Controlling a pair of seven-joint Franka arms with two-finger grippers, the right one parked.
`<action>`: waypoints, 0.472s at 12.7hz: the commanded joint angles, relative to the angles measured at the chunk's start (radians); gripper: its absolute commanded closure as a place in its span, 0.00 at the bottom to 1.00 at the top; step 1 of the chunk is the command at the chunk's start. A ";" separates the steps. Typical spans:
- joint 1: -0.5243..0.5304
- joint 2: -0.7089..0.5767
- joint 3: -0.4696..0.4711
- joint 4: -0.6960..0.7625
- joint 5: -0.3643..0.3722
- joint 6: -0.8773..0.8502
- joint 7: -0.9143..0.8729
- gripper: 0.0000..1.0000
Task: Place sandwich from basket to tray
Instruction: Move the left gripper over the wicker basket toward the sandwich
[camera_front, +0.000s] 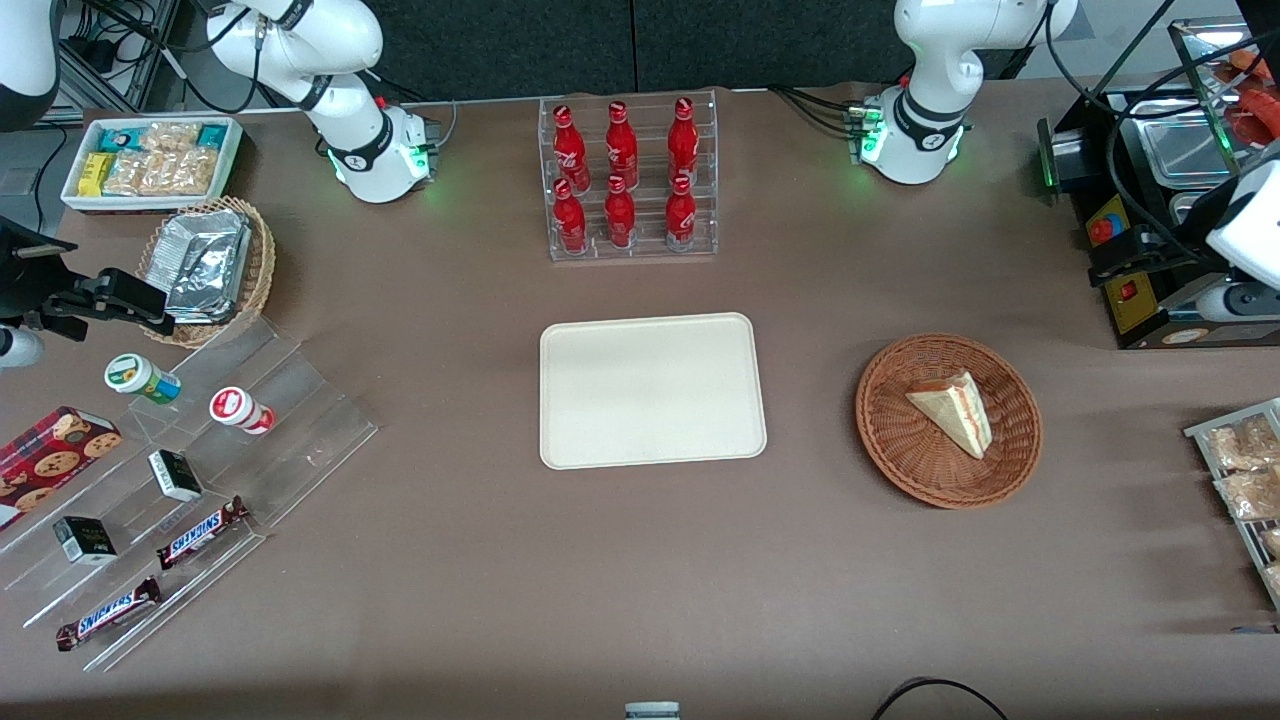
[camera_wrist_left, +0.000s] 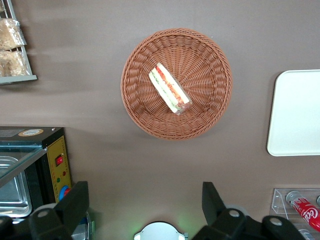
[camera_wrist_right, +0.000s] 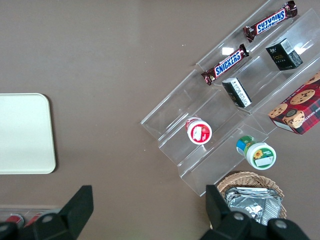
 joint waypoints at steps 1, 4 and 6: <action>0.002 0.002 -0.006 0.021 0.012 -0.019 0.012 0.00; 0.002 0.002 -0.009 -0.009 0.035 0.007 0.001 0.00; 0.002 -0.041 -0.009 -0.124 0.030 0.091 0.003 0.00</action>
